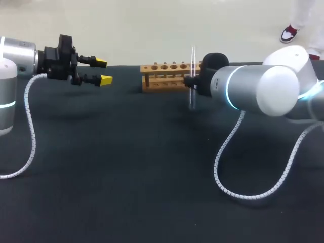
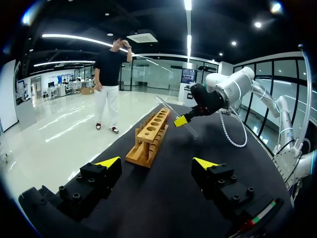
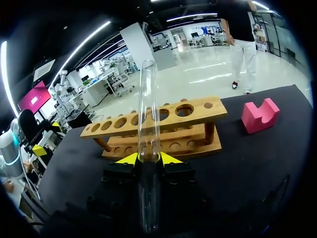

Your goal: Grasp the test tube, adjust it, and insert it.

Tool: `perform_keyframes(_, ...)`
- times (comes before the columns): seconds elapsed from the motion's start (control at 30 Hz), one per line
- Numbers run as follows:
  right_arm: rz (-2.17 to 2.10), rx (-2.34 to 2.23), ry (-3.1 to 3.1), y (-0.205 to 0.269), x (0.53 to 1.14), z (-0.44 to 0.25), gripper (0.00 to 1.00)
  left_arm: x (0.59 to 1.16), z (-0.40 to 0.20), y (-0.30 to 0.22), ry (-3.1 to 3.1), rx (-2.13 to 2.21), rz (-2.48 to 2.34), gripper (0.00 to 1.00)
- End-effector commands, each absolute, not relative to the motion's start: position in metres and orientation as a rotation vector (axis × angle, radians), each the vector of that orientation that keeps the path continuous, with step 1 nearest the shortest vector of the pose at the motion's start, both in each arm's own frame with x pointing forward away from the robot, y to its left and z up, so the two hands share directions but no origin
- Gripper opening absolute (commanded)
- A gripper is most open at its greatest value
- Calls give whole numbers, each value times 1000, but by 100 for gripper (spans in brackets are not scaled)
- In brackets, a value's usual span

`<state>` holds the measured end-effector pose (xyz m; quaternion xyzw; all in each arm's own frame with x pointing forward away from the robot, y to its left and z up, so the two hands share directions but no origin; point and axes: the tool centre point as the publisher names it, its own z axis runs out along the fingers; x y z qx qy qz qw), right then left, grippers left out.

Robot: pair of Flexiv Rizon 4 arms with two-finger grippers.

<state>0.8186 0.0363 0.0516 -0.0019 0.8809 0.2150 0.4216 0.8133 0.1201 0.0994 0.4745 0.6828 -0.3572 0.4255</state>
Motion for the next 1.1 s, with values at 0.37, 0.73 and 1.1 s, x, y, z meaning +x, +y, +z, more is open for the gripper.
perform_keyframes(0.37,296,-8,2433,21,814,61,0,813,99,121,1701,1185,-893,100)
perform_keyframes(0.73,280,3,2485,26,819,55,0,813,99,121,1701,1185,-893,100)
perform_keyframes(1.1,296,13,2523,27,819,45,0,813,99,121,1701,1185,-893,100)
